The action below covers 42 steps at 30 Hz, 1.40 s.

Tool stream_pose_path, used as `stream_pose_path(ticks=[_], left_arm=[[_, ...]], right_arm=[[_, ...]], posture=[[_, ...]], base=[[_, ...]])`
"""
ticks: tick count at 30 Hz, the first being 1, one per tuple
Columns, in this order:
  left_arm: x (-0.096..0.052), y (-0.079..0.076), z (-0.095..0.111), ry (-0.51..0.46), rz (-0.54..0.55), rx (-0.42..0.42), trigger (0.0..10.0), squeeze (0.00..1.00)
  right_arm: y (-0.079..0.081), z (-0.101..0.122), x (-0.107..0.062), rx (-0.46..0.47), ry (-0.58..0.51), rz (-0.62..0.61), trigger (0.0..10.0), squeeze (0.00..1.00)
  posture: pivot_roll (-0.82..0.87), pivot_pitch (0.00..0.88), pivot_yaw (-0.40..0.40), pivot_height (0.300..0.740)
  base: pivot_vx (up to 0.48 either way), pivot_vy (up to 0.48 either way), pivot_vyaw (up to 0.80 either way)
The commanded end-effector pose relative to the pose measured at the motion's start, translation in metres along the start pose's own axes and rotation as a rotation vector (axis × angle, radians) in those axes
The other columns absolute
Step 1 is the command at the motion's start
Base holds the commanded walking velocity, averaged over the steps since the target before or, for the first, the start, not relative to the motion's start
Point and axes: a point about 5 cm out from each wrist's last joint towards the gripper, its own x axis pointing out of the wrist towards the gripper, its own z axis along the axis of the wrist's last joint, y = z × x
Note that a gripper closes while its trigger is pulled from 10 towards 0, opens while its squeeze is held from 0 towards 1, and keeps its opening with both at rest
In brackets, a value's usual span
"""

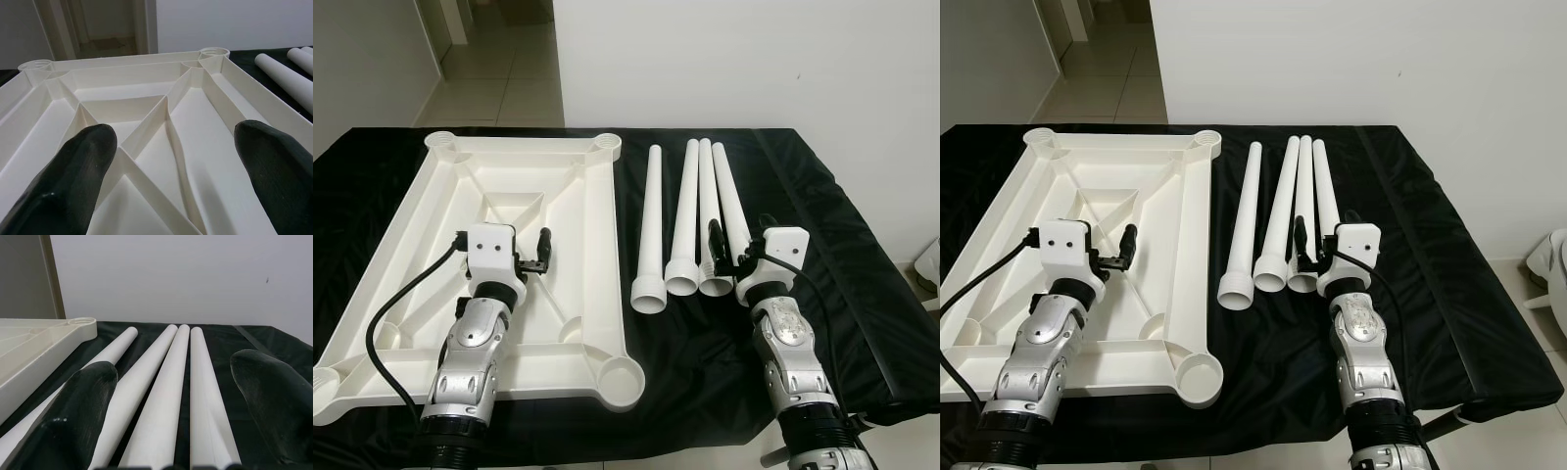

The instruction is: Building children table

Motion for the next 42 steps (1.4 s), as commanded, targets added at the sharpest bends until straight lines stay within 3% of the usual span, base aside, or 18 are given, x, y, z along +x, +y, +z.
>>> stream_pose_path(ticks=[1, 26, 42], left_arm=[[-0.002, -0.005, -0.004, 0.02, -0.066, -0.014, 10.0, 0.0], [-0.002, -0.003, 0.0, 0.007, -0.066, 0.019, 10.0, 0.0], [-0.017, -0.009, 0.008, -0.03, -0.102, 0.039, 10.0, 0.0]], right_arm=[[-0.001, 0.0, -0.002, -0.014, 0.0, 0.005, 10.0, 0.0], [-0.001, -0.005, -0.01, -0.03, 0.023, 0.02, 10.0, 0.0], [-0.002, 0.007, -0.012, -0.032, 0.012, 0.044, 10.0, 0.0]], posture=[[-0.01, 0.081, 0.027, 0.74], [-0.02, 0.089, 0.033, 0.74], [-0.02, 0.084, 0.019, 0.74]], base=[[0.0, 0.0, 0.0], [0.0, 0.0, 0.0], [0.0, 0.0, 0.0]])
